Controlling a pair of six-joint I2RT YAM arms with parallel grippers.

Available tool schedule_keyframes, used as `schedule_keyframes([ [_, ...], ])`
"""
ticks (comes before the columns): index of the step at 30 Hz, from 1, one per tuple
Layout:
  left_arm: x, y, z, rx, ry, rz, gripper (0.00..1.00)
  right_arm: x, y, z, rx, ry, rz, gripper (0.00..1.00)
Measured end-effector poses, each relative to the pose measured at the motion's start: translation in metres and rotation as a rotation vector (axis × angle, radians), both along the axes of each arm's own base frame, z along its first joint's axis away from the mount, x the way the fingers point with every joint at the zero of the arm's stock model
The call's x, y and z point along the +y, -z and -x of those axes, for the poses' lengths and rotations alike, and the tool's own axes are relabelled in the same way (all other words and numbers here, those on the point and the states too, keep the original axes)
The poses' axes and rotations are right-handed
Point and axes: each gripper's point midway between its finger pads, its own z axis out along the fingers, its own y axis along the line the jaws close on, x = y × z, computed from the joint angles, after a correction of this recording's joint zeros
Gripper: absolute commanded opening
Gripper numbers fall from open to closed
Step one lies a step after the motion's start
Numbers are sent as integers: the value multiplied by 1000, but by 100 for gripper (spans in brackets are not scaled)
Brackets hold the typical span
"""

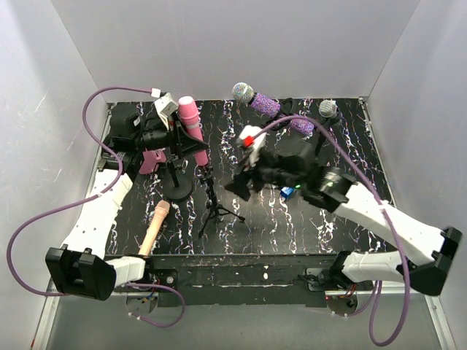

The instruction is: Remove the microphone from the stand

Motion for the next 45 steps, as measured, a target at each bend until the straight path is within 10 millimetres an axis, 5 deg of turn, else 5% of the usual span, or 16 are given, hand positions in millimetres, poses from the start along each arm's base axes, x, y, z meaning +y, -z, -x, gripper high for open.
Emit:
schedule_keyframes([
  [3,-6,-2,14,12,111,5,0,-34,-18,-4,32,-19,-43,82],
  [6,-9,-2,23,17,192,3,0,-45,-15,-1,76,-83,-34,87],
  [11,-11,5,26,4,260,-10,0,-28,5,18,149,-280,20,68],
  [16,-10,5,30,-48,289,-21,0,-12,17,21,168,-386,26,61],
  [27,-7,-2,49,-181,269,-69,0,24,-12,18,106,-521,-152,54],
  [45,-5,-8,57,-235,258,-87,0,44,9,2,222,-506,-172,55],
])
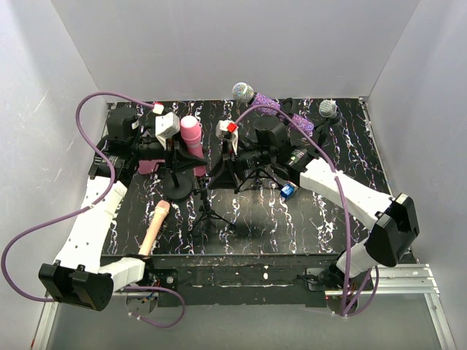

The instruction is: Remove the microphone from the stand

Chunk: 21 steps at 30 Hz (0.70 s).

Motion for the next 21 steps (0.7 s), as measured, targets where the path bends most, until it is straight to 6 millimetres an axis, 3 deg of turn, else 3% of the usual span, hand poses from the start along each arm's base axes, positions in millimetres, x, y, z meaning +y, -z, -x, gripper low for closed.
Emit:
schedule_keyframes([
  [6,0,-1,2,0,-1,-1,0,5,12,-7,40,19,21,49],
  [12,0,-1,3,4,1,0,0,6,13,-7,62,20,24,23],
  [14,0,-2,4,4,5,2,0,7,13,-7,69,16,24,2],
  [21,1,-2,2,9,-14,-2,0,6,14,-11,2,24,7,1],
])
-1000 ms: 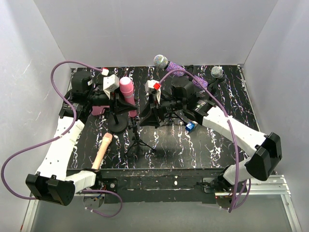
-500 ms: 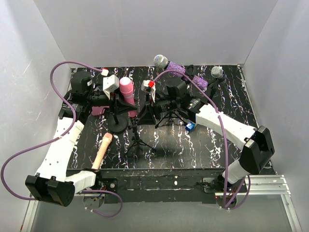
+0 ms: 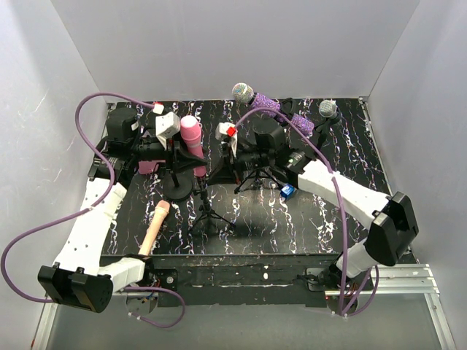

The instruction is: Remove the microphone from the stand

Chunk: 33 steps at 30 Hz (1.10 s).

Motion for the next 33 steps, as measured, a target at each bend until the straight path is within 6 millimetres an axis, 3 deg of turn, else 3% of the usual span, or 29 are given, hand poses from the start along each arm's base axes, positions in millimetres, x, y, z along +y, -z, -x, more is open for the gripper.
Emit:
schedule_keyframes([
  [10,1,1,6,32,-49,21,0,-5,-2,13,-676,30,-140,1],
  [18,1,3,-1,54,-79,35,0,1,-1,9,-1407,42,-301,1],
  [19,1,3,-3,51,-88,35,0,3,-2,6,-1483,60,-324,5],
  [21,3,2,-9,47,-111,36,0,8,-2,-2,-1606,101,-360,31],
  [25,3,6,-15,63,-125,35,0,0,2,1,-1701,119,-386,45],
  [27,2,6,-18,60,-133,33,0,-7,-1,10,-1705,105,-396,49],
  [29,2,6,-20,59,-138,33,0,-18,-11,18,-1686,106,-403,63],
  [33,2,7,-20,58,-141,33,0,-45,-29,17,-1525,126,-349,80],
])
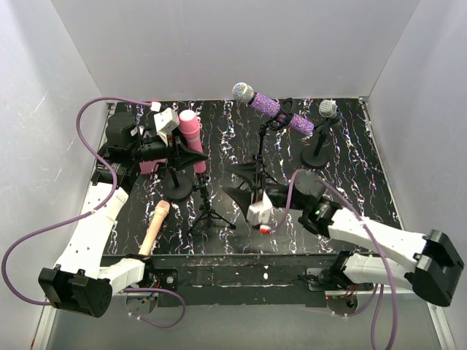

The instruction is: Remove the microphone from the stand

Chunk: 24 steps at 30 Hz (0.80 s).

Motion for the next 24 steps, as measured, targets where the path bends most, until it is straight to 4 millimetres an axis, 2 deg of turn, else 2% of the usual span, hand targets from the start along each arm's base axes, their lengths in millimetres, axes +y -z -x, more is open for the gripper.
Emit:
schedule_keyframes([
  [4,0,0,0,-3,1,1,0,-13,-30,-20,372,47,43,79],
  [7,0,0,0,-3,2,1,0,-16,-50,-27,637,57,58,74],
  [8,0,0,0,-3,2,1,0,-16,-51,-25,718,46,77,78],
  [9,0,0,0,-3,2,1,0,-16,-47,-23,798,33,109,82],
  [11,0,0,0,-5,3,0,0,-13,-36,-16,950,7,182,84],
  [15,0,0,1,-9,8,0,0,-2,-5,-5,1200,-23,327,75],
  [18,-1,0,1,-12,13,0,0,2,14,1,1318,-34,390,67],
  [19,-1,0,1,-12,14,-1,0,3,18,2,1349,-38,400,63],
  [24,0,0,2,-17,16,-3,0,15,24,1,1455,-62,412,61],
])
